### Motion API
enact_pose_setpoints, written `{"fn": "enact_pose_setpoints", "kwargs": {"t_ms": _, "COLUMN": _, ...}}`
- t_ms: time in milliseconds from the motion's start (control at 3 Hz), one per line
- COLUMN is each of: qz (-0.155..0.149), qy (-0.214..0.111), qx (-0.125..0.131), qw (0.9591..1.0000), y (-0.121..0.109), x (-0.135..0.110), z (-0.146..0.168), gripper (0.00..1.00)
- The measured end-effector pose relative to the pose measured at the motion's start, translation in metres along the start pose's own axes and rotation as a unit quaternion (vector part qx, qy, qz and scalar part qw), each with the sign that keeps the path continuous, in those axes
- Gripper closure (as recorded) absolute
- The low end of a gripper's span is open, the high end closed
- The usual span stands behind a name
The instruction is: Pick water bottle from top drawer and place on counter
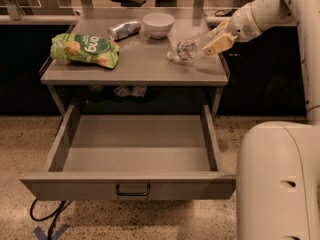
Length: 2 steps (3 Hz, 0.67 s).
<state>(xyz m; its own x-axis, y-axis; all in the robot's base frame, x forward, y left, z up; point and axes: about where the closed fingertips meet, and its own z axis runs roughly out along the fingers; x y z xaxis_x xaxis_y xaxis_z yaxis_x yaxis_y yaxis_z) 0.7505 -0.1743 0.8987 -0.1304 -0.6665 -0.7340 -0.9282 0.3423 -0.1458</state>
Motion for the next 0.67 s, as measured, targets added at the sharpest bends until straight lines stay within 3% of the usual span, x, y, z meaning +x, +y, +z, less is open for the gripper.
{"fn": "enact_pose_setpoints", "kwargs": {"t_ms": 333, "qz": 0.015, "qy": -0.018, "qx": -0.006, "qw": 0.9997, "y": -0.0004, "x": 0.0024, "z": -0.0001, "gripper": 1.00}}
{"fn": "enact_pose_setpoints", "kwargs": {"t_ms": 667, "qz": 0.015, "qy": -0.018, "qx": -0.006, "qw": 0.9997, "y": -0.0004, "x": 0.0024, "z": -0.0001, "gripper": 0.81}}
